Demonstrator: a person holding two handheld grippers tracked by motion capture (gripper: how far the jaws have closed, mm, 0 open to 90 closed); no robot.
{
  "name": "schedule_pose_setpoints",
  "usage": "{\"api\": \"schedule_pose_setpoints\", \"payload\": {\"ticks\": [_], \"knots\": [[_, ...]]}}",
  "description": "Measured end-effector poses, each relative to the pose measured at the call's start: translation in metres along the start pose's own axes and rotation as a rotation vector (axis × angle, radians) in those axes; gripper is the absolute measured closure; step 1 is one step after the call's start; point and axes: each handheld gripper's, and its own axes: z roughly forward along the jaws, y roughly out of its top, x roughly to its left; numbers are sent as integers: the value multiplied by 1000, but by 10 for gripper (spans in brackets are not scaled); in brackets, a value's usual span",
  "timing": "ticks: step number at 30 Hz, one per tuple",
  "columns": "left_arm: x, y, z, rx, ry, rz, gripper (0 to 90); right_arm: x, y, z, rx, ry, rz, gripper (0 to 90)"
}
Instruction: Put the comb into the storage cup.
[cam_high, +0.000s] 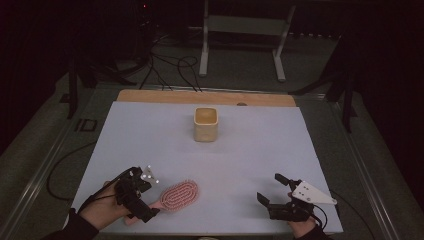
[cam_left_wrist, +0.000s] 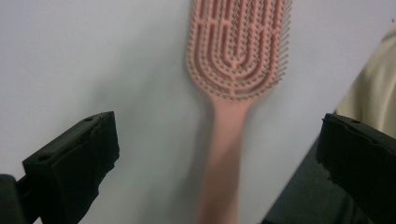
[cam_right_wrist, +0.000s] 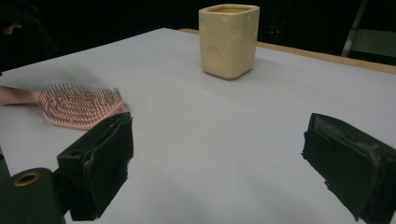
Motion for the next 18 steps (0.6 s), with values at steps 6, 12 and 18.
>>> {"api": "schedule_pose_setpoints", "payload": {"ticks": [6,12,18], "knots": [[-2,4,9,45,-30,0,3,0,0,0,1,2,2,83],[1,6,15,79,-44,-7,72,-1,0,0,2,3,4,83],[2,7,20,103,-50,-4,101,-1,-1,0,0,4,5,83]]}}
